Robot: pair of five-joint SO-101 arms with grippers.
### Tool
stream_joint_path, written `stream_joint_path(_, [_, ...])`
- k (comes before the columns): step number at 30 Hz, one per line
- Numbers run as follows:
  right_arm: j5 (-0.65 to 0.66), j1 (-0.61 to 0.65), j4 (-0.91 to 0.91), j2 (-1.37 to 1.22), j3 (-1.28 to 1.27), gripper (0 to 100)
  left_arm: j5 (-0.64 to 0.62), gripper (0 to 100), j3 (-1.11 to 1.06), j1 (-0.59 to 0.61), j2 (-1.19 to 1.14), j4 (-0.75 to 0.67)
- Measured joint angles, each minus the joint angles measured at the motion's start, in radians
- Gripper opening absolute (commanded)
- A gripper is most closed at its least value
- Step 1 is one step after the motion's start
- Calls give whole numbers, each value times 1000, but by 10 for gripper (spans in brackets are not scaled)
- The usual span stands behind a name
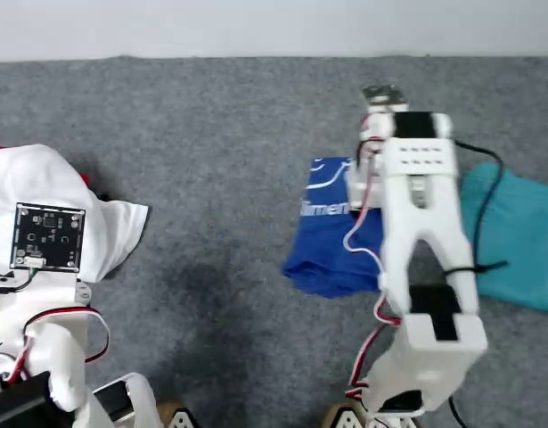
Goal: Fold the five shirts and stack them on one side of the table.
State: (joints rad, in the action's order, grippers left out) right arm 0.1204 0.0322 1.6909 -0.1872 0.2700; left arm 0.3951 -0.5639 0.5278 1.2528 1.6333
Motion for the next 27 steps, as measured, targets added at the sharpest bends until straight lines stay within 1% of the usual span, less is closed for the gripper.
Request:
stream_joint_path(6, [242,-164,46,112,0,9,6,17,-11,0,0,0])
stream_joint_path(13, [491,-361,44,166,0,9,6,16,-44,0,0,0])
stream_joint_path(15, [552,-411,9,166,0,9,6,16,-46,0,0,0])
stream_joint_path(20, [652,-516,-146,166,-2,9,6,16,-46,0,0,0])
stream_joint_path(24, [690,-551,-255,141,-2,9,6,16,-46,0,0,0])
stream_joint_path(27, [706,-566,-296,81,-2,9,6,16,-46,0,0,0])
